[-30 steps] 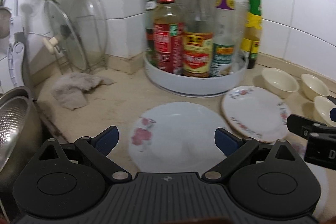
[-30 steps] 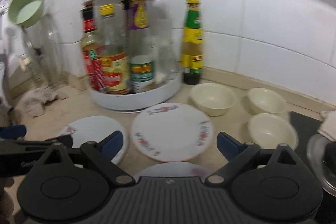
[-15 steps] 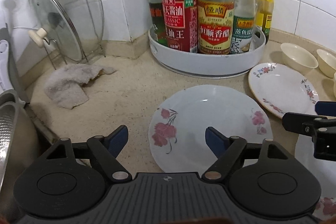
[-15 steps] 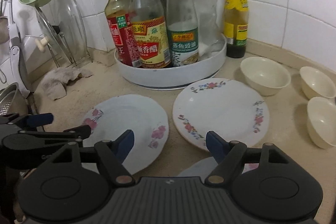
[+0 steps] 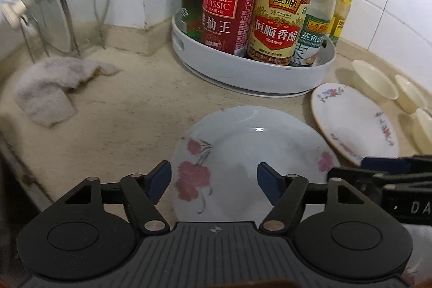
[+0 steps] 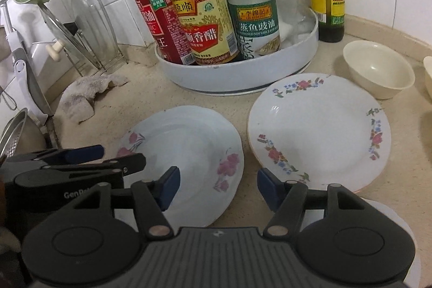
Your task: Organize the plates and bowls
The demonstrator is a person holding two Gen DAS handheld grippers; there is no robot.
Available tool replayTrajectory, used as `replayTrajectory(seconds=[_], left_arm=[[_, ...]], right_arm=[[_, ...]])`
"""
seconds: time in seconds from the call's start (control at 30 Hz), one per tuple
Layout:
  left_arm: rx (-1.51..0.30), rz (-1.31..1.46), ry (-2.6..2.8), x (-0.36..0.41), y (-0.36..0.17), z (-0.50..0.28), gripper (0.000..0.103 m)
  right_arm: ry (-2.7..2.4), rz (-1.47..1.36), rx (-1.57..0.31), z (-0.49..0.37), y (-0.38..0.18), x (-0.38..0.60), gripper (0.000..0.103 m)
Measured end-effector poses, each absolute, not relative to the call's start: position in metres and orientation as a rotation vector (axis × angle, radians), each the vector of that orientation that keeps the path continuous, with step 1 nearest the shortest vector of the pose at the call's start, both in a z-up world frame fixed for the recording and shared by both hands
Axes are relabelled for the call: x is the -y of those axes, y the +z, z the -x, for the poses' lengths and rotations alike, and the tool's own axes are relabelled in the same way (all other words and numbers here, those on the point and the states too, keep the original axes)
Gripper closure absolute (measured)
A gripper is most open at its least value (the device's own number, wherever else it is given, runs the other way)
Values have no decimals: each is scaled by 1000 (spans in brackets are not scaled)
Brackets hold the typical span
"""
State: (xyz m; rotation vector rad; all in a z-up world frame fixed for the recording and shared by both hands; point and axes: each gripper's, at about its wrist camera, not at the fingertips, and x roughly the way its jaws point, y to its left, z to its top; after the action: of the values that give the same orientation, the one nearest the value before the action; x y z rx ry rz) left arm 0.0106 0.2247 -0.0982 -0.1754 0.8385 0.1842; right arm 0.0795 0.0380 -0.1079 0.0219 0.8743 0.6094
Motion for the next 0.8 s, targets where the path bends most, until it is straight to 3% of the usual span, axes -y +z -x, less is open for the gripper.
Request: replayTrajectory(seconds=[0.13,0.27,0.47,0.8], left_arm=[[-841,229,131,-234,-102,-16,32],[-829,251,94,-240,-104,-20,34],[-824,260,80,-248,-104,-22,41],[-872,247,212,-259,-107,-21,42]], right_arm=[[628,-27,-909,-84,-112,-40,43],[641,-60,-947,-93,-120,-37,55],[659,-94,-990,-101,-129,-37,60],[707,-157,-996,-106,-136,-29,62]])
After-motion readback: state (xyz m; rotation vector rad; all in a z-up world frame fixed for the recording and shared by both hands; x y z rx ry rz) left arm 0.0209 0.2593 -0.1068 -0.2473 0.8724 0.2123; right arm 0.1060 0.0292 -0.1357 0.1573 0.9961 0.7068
